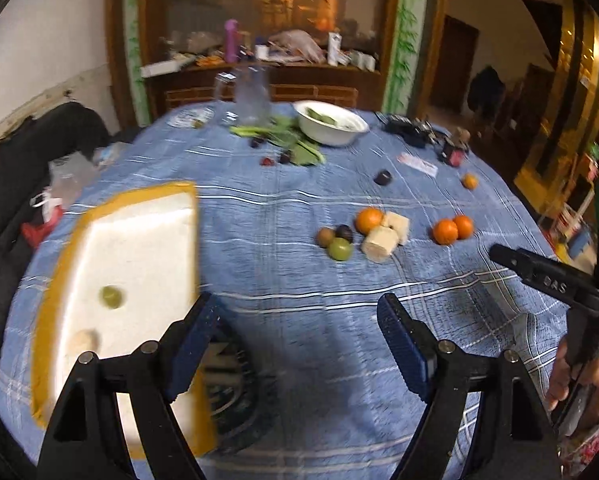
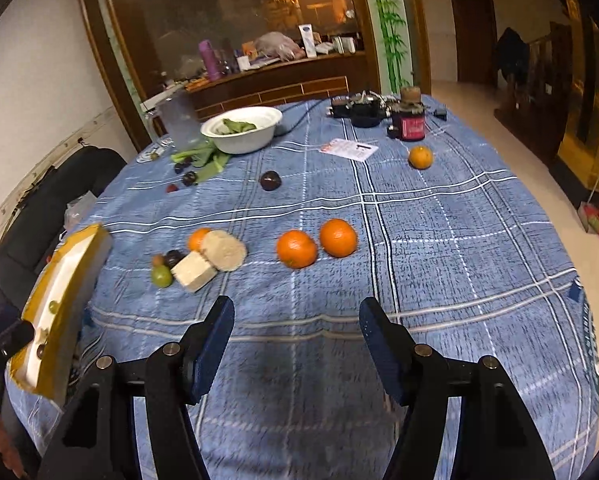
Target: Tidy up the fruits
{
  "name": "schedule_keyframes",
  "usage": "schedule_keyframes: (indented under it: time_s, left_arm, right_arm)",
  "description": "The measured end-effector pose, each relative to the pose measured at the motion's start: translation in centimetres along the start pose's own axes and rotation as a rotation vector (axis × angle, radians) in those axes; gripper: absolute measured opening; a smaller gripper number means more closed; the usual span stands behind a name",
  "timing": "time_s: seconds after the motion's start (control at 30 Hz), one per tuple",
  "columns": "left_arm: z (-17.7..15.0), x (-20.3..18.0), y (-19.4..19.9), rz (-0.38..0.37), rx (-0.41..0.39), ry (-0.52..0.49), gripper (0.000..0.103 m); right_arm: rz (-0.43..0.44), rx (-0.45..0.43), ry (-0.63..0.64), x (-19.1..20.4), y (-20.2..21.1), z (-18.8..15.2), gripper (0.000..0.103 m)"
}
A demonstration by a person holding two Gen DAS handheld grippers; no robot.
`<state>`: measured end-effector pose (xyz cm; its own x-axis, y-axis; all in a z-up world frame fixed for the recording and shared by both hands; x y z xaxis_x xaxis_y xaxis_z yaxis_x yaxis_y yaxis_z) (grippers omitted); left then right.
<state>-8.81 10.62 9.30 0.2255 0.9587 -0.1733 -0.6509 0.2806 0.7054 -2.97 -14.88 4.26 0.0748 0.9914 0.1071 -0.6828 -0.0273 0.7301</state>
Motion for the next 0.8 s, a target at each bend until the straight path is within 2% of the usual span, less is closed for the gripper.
schedule_keyframes:
  time_s: [0.23,0.3,0.37,0.43,0.63,0.8]
  left_arm:
    - [2.2,-2.7,-6.6,-0.090,0.078,-0.072,0.080]
    - [2.7,-3.3,-8.3,-0.107,0.100,-0.089,0.074]
    - [3.1,-4.0,-9.7,-0.117,0.114,-0.117,0.064]
    - [3.8,-4.6,-11.2,-0.135,0.112,-0.144,0.064]
    - [4.6,-5.1,-15.2,-0.123,0.164,-0.200,0.063]
    - [4.2,-6.4,-16.2,-0.086,0.157,-0.296,0.063]
  right_arm:
    - [-0.020,0.005,-0.080,-2.5,-3.8,3.2,0.069]
    - [-0.016,0.015,-0.103,-3.1,-5.1,4.0,0.069]
    - [-0.012,0.026,-0.122,-3.5,-6.3,4.7,0.068]
    - [-0.008,0.034,-0.124,-3.6,-7.4,5.1,0.065]
    - [-0.003,0.075,-0.117,-3.3,-10.0,4.8,0.062]
    - [0.030,0.087,-0.150,-4.2,-10.7,4.7,0.061]
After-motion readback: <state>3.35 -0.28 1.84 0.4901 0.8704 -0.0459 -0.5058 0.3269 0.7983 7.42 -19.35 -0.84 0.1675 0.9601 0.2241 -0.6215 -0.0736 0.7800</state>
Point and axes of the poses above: each gripper's, at about its wrist camera, not at the fingertips, and y roughly against the way its jaws point, x to its left, z to its top, the point moved 1 cm from there along -y, roughly the way its jaws point, and after that the axes turned 9 degrees about -z, right-handed, at the moved point
